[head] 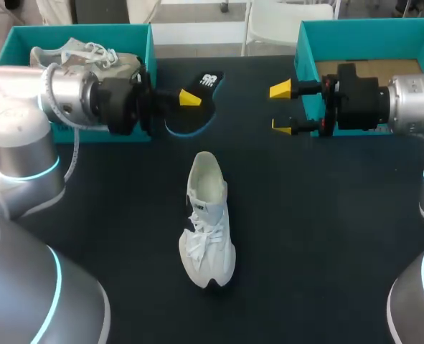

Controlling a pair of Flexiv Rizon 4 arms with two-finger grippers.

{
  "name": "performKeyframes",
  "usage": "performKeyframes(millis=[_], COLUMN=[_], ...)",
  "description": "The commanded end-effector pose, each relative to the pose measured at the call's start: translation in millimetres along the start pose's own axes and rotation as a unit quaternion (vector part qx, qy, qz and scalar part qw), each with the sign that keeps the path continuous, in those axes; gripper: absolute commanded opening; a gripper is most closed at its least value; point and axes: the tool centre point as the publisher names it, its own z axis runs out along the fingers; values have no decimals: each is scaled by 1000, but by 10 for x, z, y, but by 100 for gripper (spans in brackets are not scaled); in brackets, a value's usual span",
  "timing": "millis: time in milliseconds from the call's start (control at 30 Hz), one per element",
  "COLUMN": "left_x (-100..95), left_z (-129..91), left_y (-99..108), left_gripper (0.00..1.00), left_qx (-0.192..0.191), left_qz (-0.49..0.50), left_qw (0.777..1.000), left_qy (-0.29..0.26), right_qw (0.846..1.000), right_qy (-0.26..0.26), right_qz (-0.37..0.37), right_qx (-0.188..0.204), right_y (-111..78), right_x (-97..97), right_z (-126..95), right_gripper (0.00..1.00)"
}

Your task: Take the shoe out of the shoebox, open the shoe tongue, remove and reinsert the insole, then place the shoe into the shoebox

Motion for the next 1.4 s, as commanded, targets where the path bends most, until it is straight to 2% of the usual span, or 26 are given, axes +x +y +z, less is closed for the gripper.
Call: performKeyframes(millis=[33,167,567,667,800,1133,1233,1300,1400], left_x=[28,-28,-28,45,77,65,69,78,83], left_z=[8,13,13,76,203,423,474,506,536], left_y=[-7,12,12,14,55,139,187,236,280], left_gripper=[0,0,0,0,0,0,0,0,0], left_qx=[-15,-41,-41,-53,-76,-83,-84,-84,-84], left_qz=[231,198,198,207,229,230,233,235,239], left_qw=[973,979,979,977,970,970,969,968,967], left_qy=[-21,1,1,14,21,12,10,12,17], right_qw=[1000,1000,1000,1000,1000,999,999,999,998], right_qy=[0,0,0,0,-9,3,9,12,15], right_qz=[0,0,0,0,0,-11,-11,-10,-10], right_qx=[-1,-1,-1,-1,21,50,46,49,54], right_y=[-2,-2,-2,-2,30,-26,-61,-82,-102], right_x=[-7,-7,-7,-7,26,2,5,2,2], right_z=[22,22,22,22,201,539,586,624,664], right_gripper=[100,100,100,100,100,100,89,71,57])
